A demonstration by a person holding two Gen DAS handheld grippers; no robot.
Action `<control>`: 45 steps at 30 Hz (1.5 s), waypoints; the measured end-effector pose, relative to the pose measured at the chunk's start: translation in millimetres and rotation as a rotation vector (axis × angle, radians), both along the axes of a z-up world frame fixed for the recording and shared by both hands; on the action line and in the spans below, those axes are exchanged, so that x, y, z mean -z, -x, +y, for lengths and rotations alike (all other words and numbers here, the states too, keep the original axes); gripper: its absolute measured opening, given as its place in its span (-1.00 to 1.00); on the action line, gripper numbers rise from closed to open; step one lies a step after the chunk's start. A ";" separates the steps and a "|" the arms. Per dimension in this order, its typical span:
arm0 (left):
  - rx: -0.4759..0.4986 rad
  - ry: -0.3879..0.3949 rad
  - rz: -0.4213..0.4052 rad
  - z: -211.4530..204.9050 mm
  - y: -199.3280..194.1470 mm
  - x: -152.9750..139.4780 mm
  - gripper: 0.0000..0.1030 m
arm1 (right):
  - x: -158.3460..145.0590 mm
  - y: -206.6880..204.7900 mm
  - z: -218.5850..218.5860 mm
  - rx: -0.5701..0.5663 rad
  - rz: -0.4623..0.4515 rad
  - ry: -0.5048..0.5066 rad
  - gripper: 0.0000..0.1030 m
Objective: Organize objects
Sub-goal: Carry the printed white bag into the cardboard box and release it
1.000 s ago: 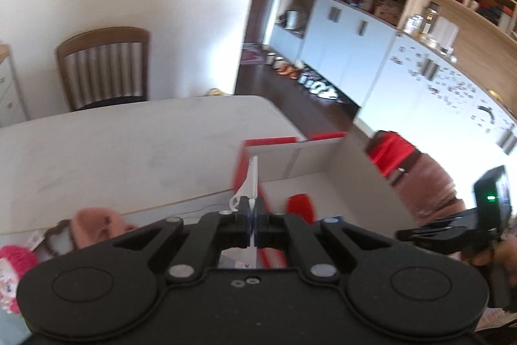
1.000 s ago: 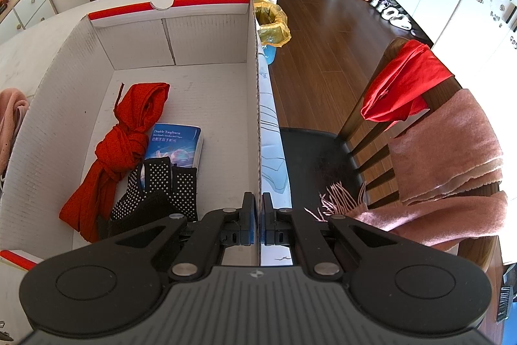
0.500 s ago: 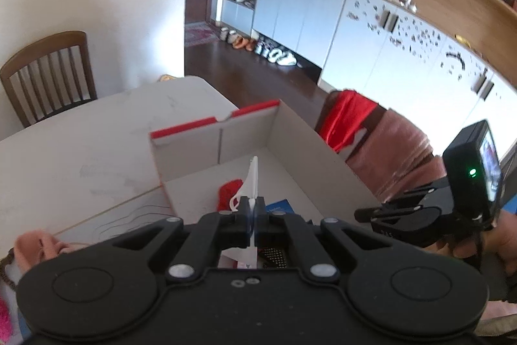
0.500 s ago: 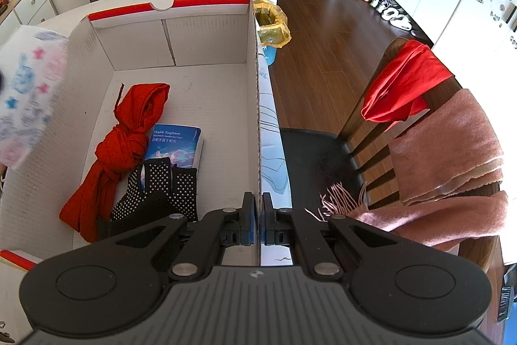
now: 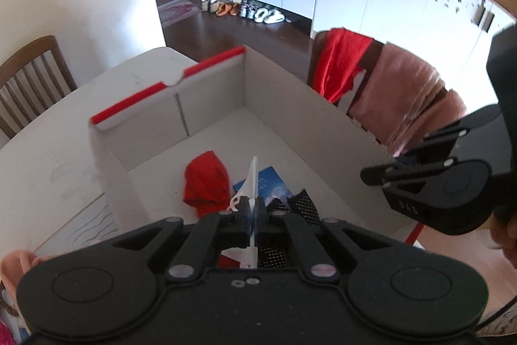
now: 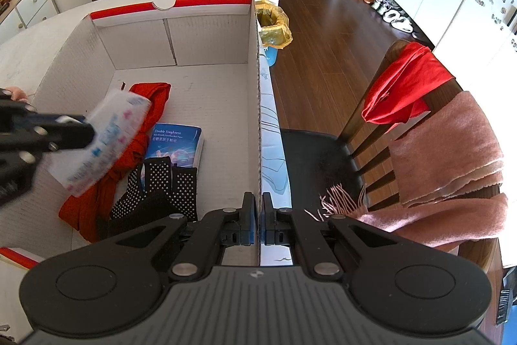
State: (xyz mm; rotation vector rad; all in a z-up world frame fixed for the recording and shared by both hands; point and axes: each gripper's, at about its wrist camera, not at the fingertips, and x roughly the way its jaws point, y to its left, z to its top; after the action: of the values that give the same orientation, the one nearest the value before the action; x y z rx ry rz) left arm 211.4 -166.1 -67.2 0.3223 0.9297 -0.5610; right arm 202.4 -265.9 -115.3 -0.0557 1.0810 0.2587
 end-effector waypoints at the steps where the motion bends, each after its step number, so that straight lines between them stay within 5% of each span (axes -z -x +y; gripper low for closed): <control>1: 0.005 -0.007 0.003 -2.7 0.1 1.9 -0.99 | 0.2 -0.5 0.2 -0.001 0.000 -0.001 -0.95; 10: 0.014 -0.047 0.079 -16.6 -2.2 25.6 -0.97 | 0.5 0.7 -0.5 -0.012 -0.006 -0.005 -0.95; 22: 0.004 -0.077 0.176 -17.7 -6.6 48.7 -0.68 | 3.2 2.4 -2.6 -0.020 0.000 -0.011 -0.95; 30: -0.014 -0.052 0.149 -13.3 -4.1 42.7 0.12 | 4.0 2.3 -2.2 -0.023 0.002 -0.011 -0.95; 40: -0.019 0.014 0.121 -1.2 5.1 21.1 0.25 | 5.0 2.2 -3.1 -0.023 0.006 -0.017 -0.95; 45: -0.021 0.066 0.114 7.6 11.8 5.5 0.46 | 5.0 2.2 -3.2 -0.024 0.006 -0.017 -0.95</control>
State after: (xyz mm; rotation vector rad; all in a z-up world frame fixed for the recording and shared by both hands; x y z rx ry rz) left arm 199.6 -158.5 -72.6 0.2225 1.0207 -0.5938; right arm 200.2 -269.1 -120.3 -0.0528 1.0841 0.2893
